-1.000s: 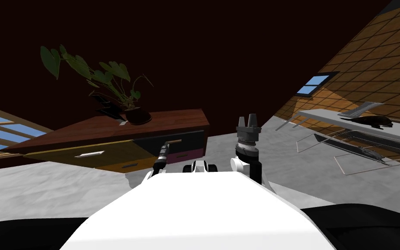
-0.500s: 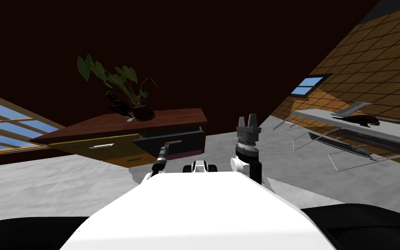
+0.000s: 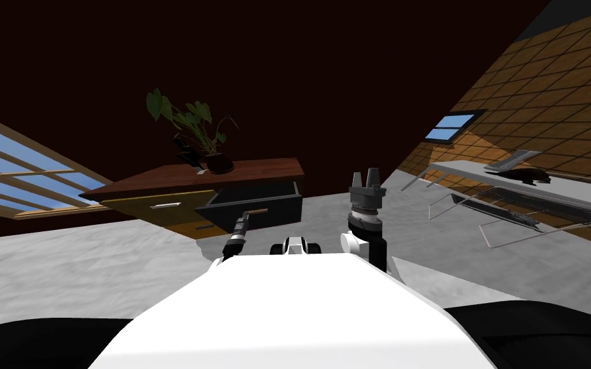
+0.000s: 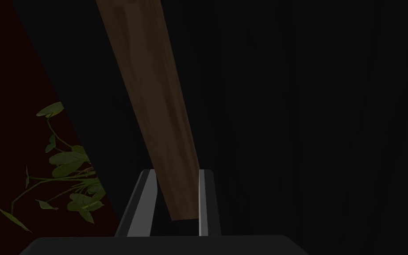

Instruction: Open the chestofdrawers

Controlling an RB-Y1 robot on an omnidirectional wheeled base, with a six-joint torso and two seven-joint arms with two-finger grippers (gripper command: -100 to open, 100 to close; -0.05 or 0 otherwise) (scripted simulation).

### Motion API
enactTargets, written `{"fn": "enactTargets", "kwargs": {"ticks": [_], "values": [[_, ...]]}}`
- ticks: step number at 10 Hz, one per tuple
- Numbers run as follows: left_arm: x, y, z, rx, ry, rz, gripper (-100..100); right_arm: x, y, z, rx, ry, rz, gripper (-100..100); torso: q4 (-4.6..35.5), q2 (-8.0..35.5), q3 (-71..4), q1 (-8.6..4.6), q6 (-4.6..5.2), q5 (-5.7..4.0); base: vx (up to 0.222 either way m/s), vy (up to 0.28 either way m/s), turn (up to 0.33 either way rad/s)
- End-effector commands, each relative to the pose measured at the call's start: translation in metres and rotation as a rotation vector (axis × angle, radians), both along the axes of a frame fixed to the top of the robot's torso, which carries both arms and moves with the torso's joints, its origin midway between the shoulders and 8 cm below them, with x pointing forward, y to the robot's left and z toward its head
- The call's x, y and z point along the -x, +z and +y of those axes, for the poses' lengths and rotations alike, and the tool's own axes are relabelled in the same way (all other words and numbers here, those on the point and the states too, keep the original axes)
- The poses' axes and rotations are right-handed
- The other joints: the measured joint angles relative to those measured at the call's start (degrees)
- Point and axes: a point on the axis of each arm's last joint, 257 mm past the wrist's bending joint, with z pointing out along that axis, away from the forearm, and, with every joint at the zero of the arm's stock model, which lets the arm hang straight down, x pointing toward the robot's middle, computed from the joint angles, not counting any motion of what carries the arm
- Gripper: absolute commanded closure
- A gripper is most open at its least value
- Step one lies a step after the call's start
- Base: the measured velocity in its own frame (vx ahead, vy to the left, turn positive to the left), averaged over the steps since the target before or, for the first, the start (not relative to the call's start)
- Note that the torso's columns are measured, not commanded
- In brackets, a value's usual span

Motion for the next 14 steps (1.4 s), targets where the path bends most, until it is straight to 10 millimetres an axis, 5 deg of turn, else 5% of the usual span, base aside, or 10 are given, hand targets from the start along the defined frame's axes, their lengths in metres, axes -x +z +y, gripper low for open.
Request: {"fn": "enactTargets", "kwargs": {"ticks": [1,9,10,11,14], "values": [[0.002,0.010,0.008,0.000,0.006,0.000,-100,0.000,0.000,0.000,0.000,0.000,0.000,0,-0.1,-0.1,-0.1,-0.02,-0.01,0.01,0.002,-0.021,-0.014],[0.013,0.055,0.031,0.001,0.021,0.000,-100,0.000,0.000,0.000,0.000,0.000,0.000,0,0.2,0.4,0.2,-0.12,-0.04,-0.08,0.008,-0.022,-0.019],[0.015,0.045,0.029,0.003,0.024,0.014,-100,0.000,0.000,0.000,0.000,0.000,0.000,0,0.3,0.6,0.3,-0.25,-0.05,-0.21,0.006,-0.005,0.000],[0.016,0.044,0.030,0.005,0.027,0.018,0,0.000,0.000,0.000,0.000,0.000,0.000,0,0.2,0.6,0.3,-0.23,-0.03,-0.15,0.000,0.000,0.000],[0.017,0.040,0.030,0.007,0.030,0.028,0,0.000,0.000,0.000,0.000,0.000,0.000,0,0.1,0.4,0.2,-0.09,-0.04,-0.03,0.000,0.000,0.000]]}}
